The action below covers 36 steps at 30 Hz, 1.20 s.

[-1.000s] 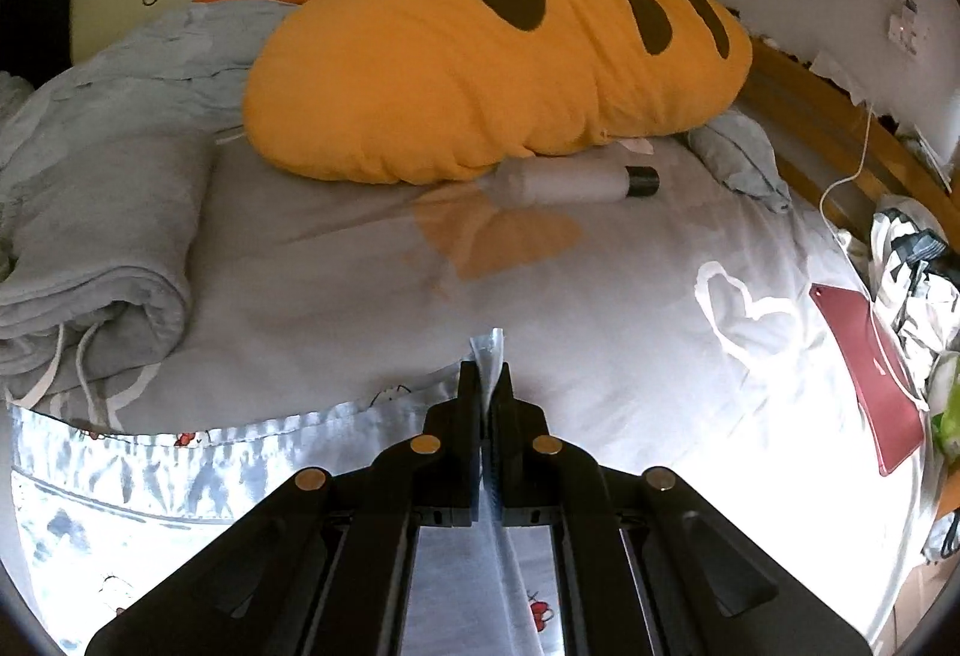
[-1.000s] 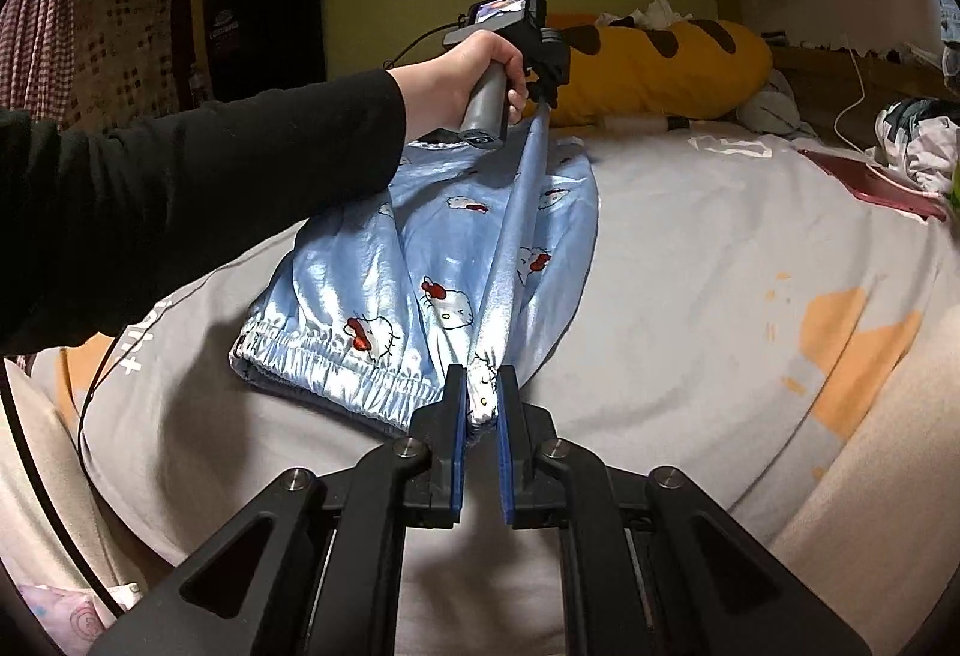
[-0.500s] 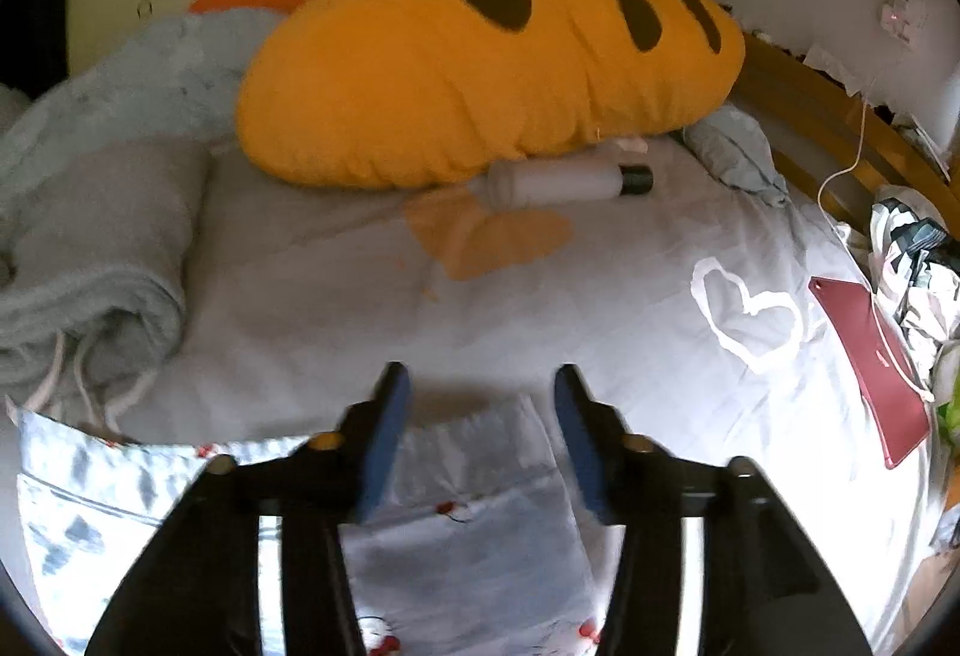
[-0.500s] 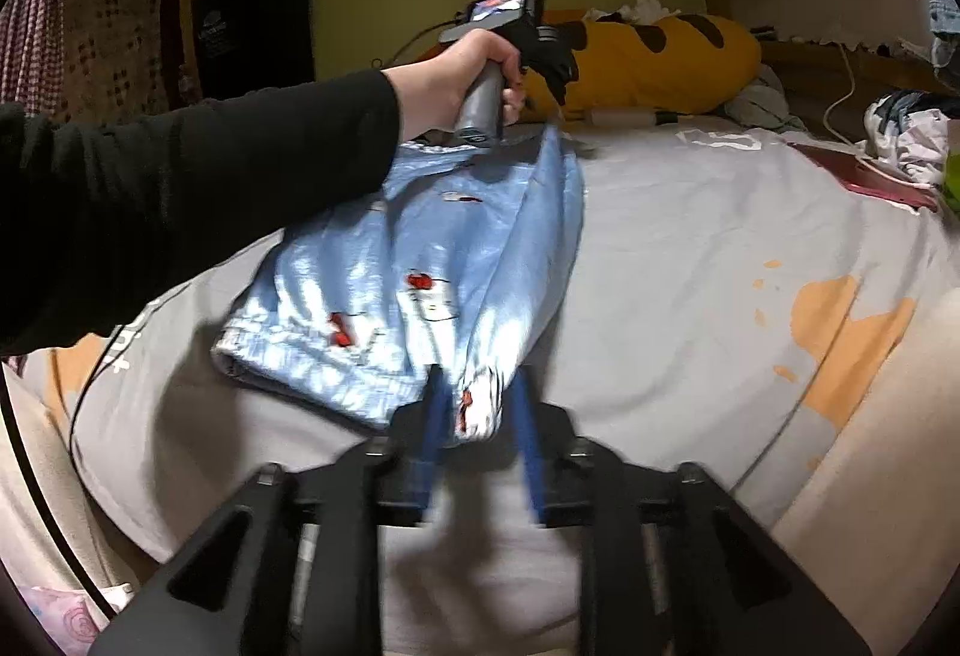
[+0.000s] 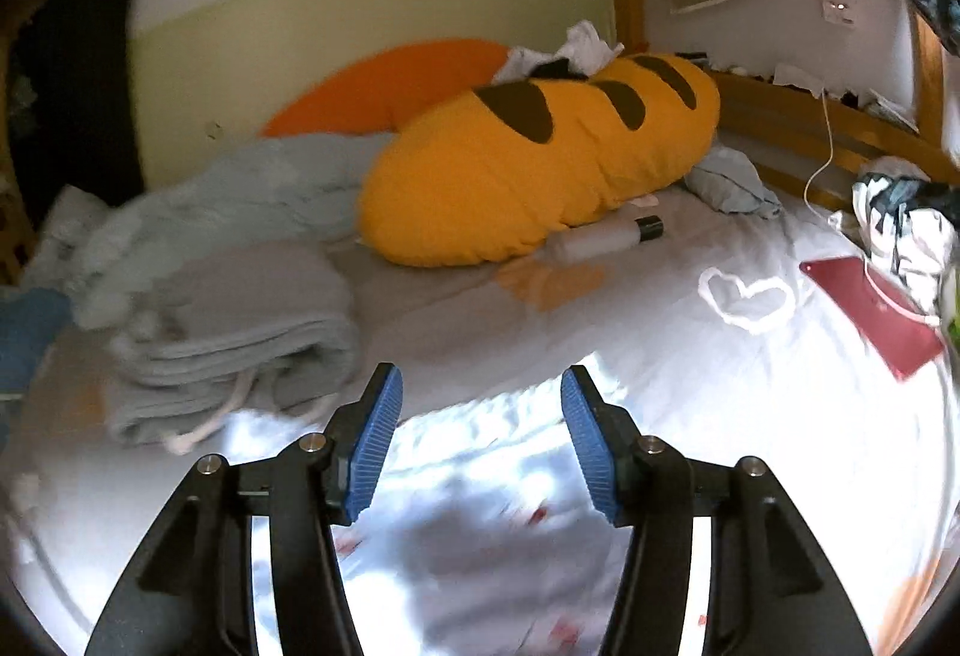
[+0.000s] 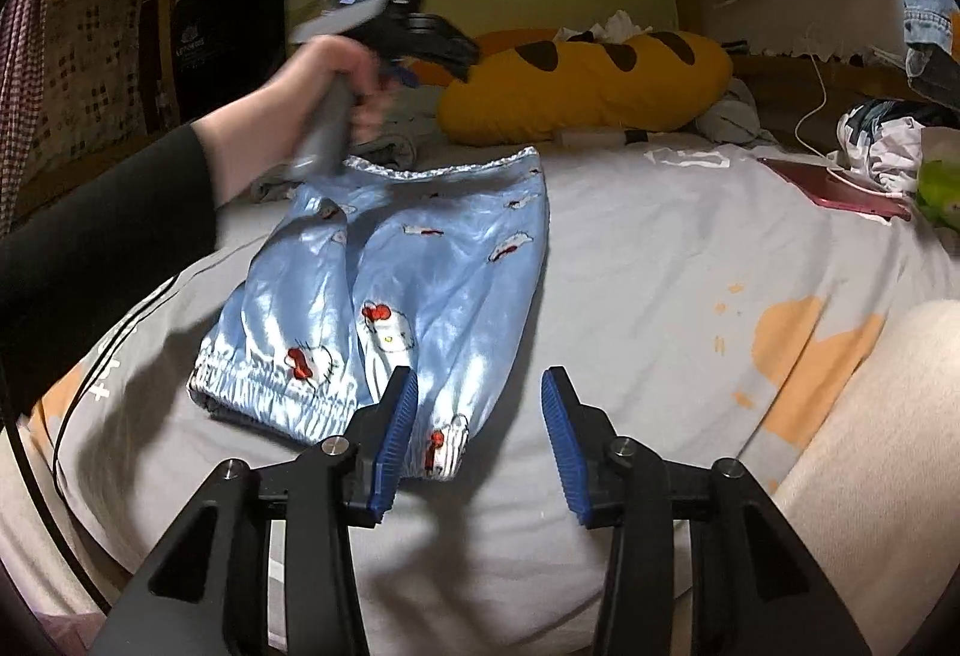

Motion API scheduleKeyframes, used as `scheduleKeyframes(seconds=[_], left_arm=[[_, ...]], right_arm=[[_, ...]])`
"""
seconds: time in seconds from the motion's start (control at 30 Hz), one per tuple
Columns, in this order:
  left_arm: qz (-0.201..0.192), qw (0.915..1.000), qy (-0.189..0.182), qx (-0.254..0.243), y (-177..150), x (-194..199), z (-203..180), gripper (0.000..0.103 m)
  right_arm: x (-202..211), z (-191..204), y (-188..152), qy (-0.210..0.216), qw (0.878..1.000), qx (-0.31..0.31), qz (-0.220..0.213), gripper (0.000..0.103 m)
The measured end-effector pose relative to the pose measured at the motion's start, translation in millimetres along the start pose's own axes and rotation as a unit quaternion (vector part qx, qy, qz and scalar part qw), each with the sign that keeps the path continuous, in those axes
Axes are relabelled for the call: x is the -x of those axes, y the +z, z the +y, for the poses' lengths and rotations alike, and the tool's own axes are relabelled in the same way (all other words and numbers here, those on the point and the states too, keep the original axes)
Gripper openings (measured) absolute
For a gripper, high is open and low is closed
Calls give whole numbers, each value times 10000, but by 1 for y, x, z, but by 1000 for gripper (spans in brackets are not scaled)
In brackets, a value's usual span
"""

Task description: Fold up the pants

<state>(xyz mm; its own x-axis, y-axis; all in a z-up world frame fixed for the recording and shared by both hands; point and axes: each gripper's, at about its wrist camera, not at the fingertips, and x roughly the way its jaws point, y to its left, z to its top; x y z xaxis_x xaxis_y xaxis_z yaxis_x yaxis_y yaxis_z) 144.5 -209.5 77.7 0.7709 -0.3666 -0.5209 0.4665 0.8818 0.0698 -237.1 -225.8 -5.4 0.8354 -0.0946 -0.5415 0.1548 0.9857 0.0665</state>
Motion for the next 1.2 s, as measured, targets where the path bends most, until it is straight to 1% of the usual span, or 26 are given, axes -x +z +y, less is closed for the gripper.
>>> scheduleKeyframes(seconds=[0.13, 0.23, 0.3, 0.43, 0.5, 0.57, 0.63, 0.73, 0.87, 0.93, 1.0, 1.07, 1.13, 1.2], left_arm=[[-110, 9995, 160, 256, -28, 50, 23, 54], [-98, 9990, 438, 69, -44, 76, 29, 54], [-65, 9986, 521, 44, -55, 93, 32, 54], [71, 9984, 426, 369, -90, 128, 36, 54], [187, 9972, 303, 652, -112, 146, 36, 54], [166, 9959, 192, 863, -134, 164, 34, 54], [126, 9947, 222, 997, -153, 178, 29, 53], [99, 9923, 55, 1233, -172, 186, 21, 49], [116, 9916, -149, 1277, -190, 186, 8, 46], [232, 9900, -270, 1366, -197, 182, 3, 44], [344, 9872, -478, 1482, -204, 176, -2, 39], [384, 9883, -518, 1380, -209, 174, -8, 39], [428, 9909, -455, 1192, -211, 171, -16, 38], [553, 9917, -384, 1100, -214, 165, -19, 36]], right_arm=[[1, 2, 8, -117, 9998, 107, -142, 44], [4, 3, 13, -223, 9993, 153, -268, 44], [7, 2, 15, -212, 9993, 127, -293, 44], [9, 3, 20, -253, 9989, 135, -360, 44], [11, 4, 23, -248, 9987, 154, -407, 44], [13, 6, 26, -233, 9986, 181, -450, 44], [14, 7, 30, -187, 9984, 215, -480, 44], [16, 7, 39, -135, 9979, 248, -577, 44], [23, 1, 51, -167, 9961, 254, -827, 44], [25, -3, 53, -211, 9954, 200, -915, 44], [25, -7, 53, -168, 9954, 98, -936, 44], [24, -9, 53, -181, 9950, 97, -981, 44], [21, -7, 49, -335, 9941, 212, -1010, 44], [17, -6, 44, -336, 9948, 215, -938, 44]])
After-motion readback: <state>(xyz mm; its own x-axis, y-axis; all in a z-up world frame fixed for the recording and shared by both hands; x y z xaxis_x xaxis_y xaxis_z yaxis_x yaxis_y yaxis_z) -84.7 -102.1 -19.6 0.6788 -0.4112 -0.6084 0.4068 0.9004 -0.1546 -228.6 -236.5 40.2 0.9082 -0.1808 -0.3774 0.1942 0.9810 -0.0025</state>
